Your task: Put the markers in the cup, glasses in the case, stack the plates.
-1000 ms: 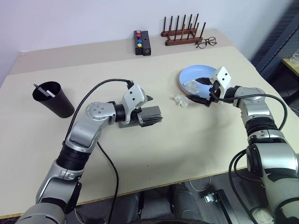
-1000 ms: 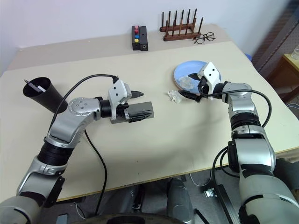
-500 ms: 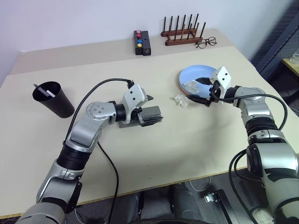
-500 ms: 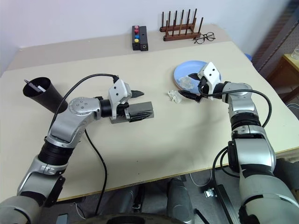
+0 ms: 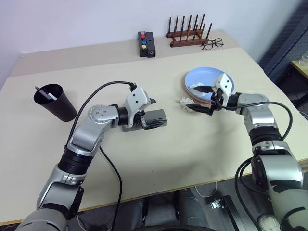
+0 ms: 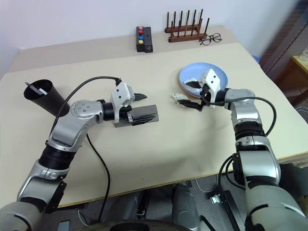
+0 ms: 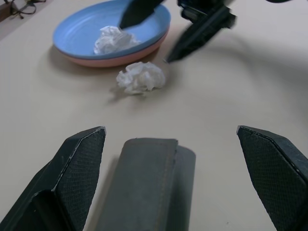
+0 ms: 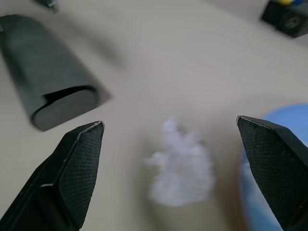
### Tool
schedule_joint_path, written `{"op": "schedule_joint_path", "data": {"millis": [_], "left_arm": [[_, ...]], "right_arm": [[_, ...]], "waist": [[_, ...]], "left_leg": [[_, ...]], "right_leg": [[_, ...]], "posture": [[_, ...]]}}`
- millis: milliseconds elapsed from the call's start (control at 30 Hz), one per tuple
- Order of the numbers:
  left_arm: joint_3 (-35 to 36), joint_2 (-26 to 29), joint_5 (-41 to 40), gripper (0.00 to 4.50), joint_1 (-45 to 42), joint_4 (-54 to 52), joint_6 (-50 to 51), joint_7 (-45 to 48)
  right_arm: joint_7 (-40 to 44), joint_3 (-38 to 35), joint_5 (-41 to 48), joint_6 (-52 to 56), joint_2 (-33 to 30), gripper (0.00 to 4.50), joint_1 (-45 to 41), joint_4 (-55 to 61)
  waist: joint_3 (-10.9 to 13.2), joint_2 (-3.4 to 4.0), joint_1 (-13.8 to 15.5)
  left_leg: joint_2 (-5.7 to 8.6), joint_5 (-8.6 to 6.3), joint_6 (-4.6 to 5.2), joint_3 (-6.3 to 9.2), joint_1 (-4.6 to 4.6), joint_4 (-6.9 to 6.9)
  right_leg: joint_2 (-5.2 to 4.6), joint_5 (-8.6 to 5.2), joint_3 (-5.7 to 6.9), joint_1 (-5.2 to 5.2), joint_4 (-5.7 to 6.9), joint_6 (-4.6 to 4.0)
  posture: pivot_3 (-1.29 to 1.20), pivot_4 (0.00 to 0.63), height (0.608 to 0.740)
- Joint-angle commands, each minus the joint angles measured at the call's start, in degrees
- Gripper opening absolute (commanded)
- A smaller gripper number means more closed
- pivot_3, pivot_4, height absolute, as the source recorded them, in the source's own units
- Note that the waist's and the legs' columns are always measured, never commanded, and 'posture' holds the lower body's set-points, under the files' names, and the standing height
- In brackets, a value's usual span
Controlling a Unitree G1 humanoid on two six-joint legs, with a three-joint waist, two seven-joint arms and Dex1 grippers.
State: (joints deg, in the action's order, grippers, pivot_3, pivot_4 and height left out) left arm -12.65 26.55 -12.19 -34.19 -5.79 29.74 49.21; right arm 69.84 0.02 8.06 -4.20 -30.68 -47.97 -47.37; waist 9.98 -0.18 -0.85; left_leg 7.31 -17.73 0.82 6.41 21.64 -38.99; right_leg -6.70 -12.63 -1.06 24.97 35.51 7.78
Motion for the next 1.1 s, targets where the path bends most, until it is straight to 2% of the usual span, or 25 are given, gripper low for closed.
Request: {"op": "schedule_joint_path", "data": {"millis": [33,267,833,867,900,1100], "left_arm": [[1.16,0.34,1.17,4.50,-1.69,0.47,-1.15,-1.46],[1.76,0.80,1.15,4.50,-1.88,-0.15,-0.79,-2.34],[4.37,3.65,-0.31,4.50,1.71,-8.53,4.40,-5.52],[4.48,3.78,-0.33,4.50,1.91,-8.93,4.71,-5.67],[4.56,3.91,-0.36,4.50,2.09,-9.21,4.92,-5.79],[4.56,4.16,-0.61,4.50,2.17,-9.87,5.58,-6.23]], "right_arm": [[-0.03,0.56,0.18,0.42,0.59,4.49,0.18,2.99],[-0.80,1.76,-0.60,-0.43,1.52,4.49,0.00,1.25],[-4.39,2.58,-4.70,-7.02,4.17,4.49,-5.81,-12.28],[-4.77,2.56,-5.06,-7.42,4.30,3.98,-6.11,-12.99],[-5.03,2.54,-5.32,-7.76,4.40,3.70,-6.32,-13.52],[-5.53,2.19,-5.89,-8.61,4.56,0.54,-7.11,-14.77]], "waist": [[0.00,0.00,0.01],[0.00,0.00,0.00],[0.00,0.00,-0.16],[0.00,0.00,-0.15],[0.00,0.00,-0.12],[0.00,0.00,-0.13]], "left_leg": [[0.00,0.00,0.00,0.00,0.00,0.00],[0.00,0.00,0.00,0.00,0.00,0.00],[0.00,0.00,0.00,0.00,0.00,0.02],[0.00,0.00,0.00,0.00,0.00,0.02],[0.00,0.00,0.00,0.00,0.00,0.02],[0.00,0.00,0.00,0.00,0.00,0.01]], "right_leg": [[0.00,0.00,0.00,0.00,0.01,0.00],[0.00,0.00,0.00,0.02,0.01,0.00],[0.01,0.00,0.00,0.02,0.01,0.00],[0.01,0.00,0.00,0.02,0.02,0.00],[0.01,0.00,0.00,0.02,0.02,0.00],[0.01,0.00,0.00,0.02,0.01,0.00]], "posture": [[0.00,0.150,0.740],[0.00,0.150,0.740],[0.00,0.150,0.740],[0.00,0.150,0.740],[0.00,0.150,0.740],[0.00,0.150,0.740]]}}
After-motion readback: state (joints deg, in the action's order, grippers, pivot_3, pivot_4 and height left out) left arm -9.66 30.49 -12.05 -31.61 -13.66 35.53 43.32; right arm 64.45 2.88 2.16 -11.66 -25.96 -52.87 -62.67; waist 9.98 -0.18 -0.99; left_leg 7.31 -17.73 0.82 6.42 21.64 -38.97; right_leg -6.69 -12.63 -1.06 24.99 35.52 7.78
